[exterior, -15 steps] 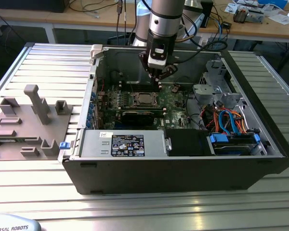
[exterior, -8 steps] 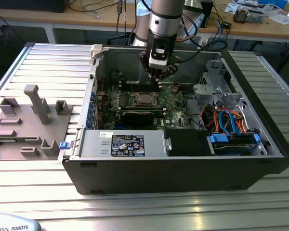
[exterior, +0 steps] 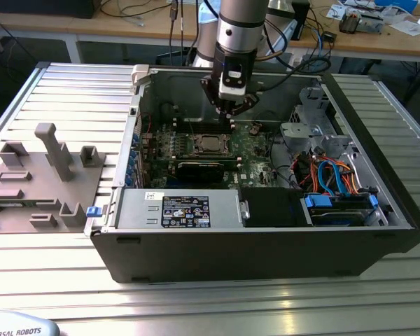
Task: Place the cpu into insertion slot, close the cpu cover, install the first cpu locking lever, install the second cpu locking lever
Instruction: 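Install the first cpu locking lever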
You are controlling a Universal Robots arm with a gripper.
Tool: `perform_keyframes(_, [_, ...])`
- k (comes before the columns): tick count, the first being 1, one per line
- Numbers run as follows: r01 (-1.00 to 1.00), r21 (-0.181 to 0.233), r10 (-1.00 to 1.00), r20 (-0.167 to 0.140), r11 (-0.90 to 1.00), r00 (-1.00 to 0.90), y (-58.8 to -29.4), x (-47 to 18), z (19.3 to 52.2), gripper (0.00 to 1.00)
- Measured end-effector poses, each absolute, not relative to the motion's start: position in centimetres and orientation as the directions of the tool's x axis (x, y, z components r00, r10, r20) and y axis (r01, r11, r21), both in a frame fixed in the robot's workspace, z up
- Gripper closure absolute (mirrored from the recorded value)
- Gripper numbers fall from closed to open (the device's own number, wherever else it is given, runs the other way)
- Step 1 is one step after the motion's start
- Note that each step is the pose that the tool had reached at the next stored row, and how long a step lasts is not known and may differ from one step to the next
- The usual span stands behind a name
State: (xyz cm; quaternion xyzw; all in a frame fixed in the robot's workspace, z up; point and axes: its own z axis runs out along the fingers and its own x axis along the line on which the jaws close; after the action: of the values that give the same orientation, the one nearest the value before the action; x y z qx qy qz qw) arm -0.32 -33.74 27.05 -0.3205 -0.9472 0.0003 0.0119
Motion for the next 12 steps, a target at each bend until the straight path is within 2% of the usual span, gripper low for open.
perform_keyframes(12, [0.567, -0.008, 0.567, 0.022, 0.824, -0.824, -33.74, -0.32, 27.05, 0.89])
